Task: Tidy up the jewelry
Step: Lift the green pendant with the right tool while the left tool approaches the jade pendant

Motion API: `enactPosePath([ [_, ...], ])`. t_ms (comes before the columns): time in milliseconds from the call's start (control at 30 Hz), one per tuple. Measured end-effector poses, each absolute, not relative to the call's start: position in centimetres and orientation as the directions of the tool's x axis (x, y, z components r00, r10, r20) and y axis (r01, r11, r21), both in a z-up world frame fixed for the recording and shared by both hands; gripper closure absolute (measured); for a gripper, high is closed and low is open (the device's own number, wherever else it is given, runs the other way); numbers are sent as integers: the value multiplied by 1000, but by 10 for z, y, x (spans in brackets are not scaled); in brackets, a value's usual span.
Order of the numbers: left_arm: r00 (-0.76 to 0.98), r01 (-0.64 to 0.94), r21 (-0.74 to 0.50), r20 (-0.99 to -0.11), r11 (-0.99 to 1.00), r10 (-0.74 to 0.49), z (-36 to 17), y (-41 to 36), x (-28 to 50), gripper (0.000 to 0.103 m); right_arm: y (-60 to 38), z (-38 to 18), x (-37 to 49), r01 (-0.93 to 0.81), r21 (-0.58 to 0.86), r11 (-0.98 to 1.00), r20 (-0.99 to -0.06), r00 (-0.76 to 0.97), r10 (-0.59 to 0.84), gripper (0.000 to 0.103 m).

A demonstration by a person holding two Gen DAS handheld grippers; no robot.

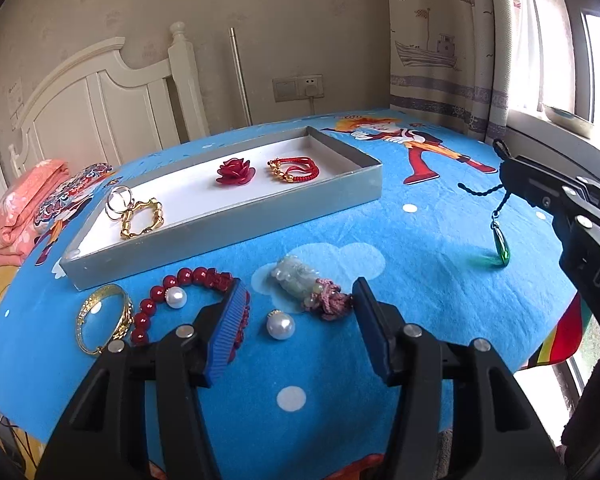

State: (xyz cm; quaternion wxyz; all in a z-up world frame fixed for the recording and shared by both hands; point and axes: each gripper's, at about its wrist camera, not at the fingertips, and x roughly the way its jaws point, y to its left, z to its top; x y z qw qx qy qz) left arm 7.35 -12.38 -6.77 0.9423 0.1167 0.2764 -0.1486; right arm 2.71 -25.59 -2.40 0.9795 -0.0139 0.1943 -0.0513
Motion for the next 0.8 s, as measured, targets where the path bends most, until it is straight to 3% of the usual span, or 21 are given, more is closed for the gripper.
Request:
enactPosePath([
  [100, 794, 357, 99, -556, 929, -246, -66, -117, 75, 51, -253, -24, 27, 90, -49, 995, -379, 920, -102, 95],
  [133, 794, 357, 94, -555, 929, -249, -65, -116, 75, 57, -252, -24, 27, 89, -49, 995, -380, 920, -101, 95],
  [167, 786, 369, 82, -558, 926, -264, -65, -115, 76, 73, -252, -24, 27, 88, -49, 995, -380, 920, -100, 95],
  [200, 770, 390, 64, -570, 919, -287, -66, -116, 78, 80, -251, -24, 27, 88, -49, 995, -380, 920, -100, 95],
  [433, 758, 452, 86, -562, 888, -331, -69, -128, 73, 81, -252, -26, 28, 84, -42, 996, -389, 916, -94, 95],
  [500, 764, 437, 88, -562, 895, -317, -69, -129, 75, 78, -252, -27, 28, 82, -41, 996, -393, 915, -92, 95],
  [567, 771, 402, 77, -567, 912, -291, -70, -126, 82, 56, -252, -29, 29, 79, -39, 996, -398, 913, -88, 95],
  [633, 779, 371, 64, -565, 926, -273, -69, -122, 88, 48, -252, -30, 30, 76, -38, 996, -404, 911, -84, 95],
  [800, 772, 364, 64, -578, 929, -263, -70, -126, 97, 46, -251, -33, 32, 70, -37, 997, -414, 907, -79, 95],
])
